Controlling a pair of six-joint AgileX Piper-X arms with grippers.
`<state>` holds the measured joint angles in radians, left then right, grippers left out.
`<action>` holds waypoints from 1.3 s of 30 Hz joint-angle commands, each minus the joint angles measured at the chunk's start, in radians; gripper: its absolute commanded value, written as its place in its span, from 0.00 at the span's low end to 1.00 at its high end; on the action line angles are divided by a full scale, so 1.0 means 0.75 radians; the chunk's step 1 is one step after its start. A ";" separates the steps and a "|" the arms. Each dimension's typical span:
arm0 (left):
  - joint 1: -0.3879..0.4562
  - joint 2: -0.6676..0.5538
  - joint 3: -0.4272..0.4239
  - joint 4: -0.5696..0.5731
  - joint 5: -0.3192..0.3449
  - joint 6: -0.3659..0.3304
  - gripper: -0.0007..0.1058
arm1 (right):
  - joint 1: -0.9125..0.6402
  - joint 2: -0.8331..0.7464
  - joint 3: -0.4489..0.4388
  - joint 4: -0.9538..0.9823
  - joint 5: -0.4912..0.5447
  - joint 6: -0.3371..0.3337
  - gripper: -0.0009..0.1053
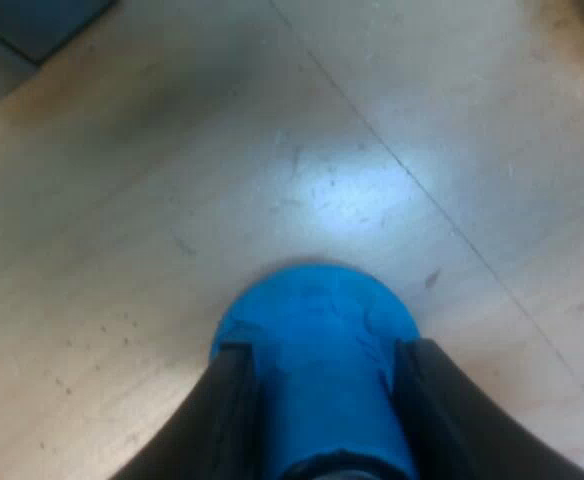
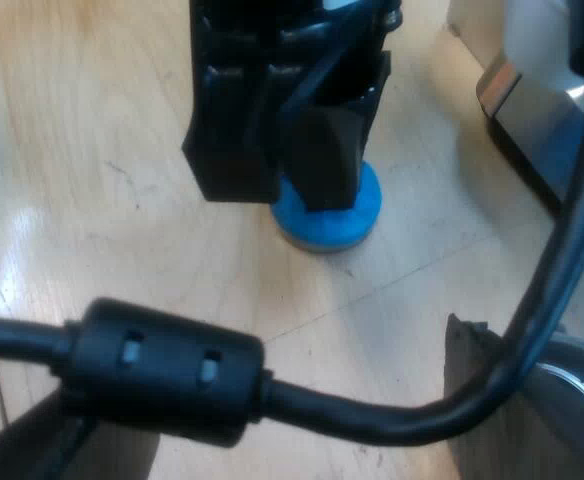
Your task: Grind coffee beans and then tamp
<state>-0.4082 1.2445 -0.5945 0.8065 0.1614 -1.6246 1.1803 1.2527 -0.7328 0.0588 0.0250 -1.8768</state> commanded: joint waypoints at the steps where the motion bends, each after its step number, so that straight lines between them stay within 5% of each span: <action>1: -0.005 -0.034 0.005 0.085 -0.011 -0.012 0.01 | 0.002 -0.031 -0.012 -0.004 0.001 -0.006 0.59; 10: -0.005 -0.321 0.005 0.170 -0.011 -0.012 0.01 | 0.002 -0.211 0.004 0.216 0.059 -0.006 0.59; 17: -0.005 -0.468 0.005 0.235 -0.011 -0.022 0.01 | 0.002 -0.395 0.188 0.215 0.204 -0.006 0.59; 25: -0.016 -0.482 -0.047 0.264 0.066 -0.046 0.01 | -0.001 -0.444 0.438 -0.093 0.213 0.035 0.59; 32: -0.175 -0.475 -0.215 0.200 0.066 -0.046 0.01 | -0.001 -0.447 0.578 -0.364 0.532 0.066 0.59; 39: -0.281 -0.355 -0.315 0.145 0.066 -0.046 0.01 | -0.001 -0.447 0.582 -0.363 0.406 0.066 0.59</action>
<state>-0.6124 0.9689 -0.8214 0.9255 0.2110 -1.6462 1.1803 0.9237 -0.2973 -0.1999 0.3447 -1.8315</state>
